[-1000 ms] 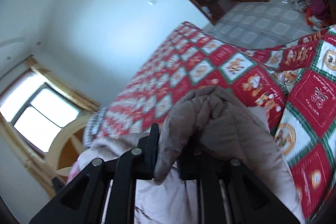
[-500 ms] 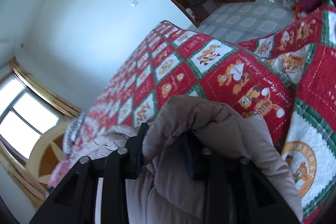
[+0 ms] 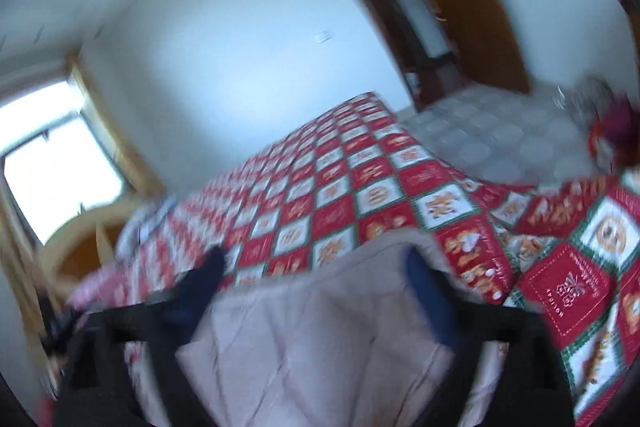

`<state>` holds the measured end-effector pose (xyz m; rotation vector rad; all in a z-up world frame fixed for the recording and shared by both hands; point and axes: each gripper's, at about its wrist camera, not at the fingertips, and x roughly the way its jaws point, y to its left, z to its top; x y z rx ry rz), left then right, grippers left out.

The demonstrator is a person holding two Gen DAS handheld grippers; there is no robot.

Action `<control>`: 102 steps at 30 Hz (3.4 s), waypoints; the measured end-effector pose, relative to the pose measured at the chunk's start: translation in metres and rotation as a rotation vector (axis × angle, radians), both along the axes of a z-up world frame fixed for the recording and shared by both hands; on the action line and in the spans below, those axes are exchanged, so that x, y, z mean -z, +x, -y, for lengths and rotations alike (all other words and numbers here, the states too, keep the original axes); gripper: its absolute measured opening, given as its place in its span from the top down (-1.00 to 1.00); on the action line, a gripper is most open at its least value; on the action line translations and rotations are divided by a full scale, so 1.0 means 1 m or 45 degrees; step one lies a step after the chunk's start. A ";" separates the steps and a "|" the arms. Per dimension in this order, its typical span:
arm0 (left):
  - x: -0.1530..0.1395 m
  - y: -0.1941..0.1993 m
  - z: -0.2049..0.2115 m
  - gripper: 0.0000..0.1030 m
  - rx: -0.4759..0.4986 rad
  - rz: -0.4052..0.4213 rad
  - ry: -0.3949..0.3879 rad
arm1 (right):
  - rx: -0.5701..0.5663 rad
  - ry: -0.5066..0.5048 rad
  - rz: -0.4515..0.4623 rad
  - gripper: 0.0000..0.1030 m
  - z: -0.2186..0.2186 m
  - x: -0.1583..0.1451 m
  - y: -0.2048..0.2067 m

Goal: Fold large clothes

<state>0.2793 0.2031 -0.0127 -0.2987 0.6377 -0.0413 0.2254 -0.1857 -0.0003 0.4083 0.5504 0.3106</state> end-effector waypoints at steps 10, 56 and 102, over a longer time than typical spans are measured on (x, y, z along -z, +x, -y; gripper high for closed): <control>0.066 0.011 0.171 -0.83 0.234 -0.026 0.159 | -0.049 -0.284 -0.123 0.73 -0.109 0.081 0.012; 0.112 0.021 0.190 -0.97 0.227 -0.119 0.401 | 0.206 -0.436 -0.215 0.80 -0.010 0.076 0.030; 0.126 -0.046 0.048 0.21 0.019 0.082 -0.613 | -0.212 -0.185 -0.309 0.88 -0.128 0.144 -0.023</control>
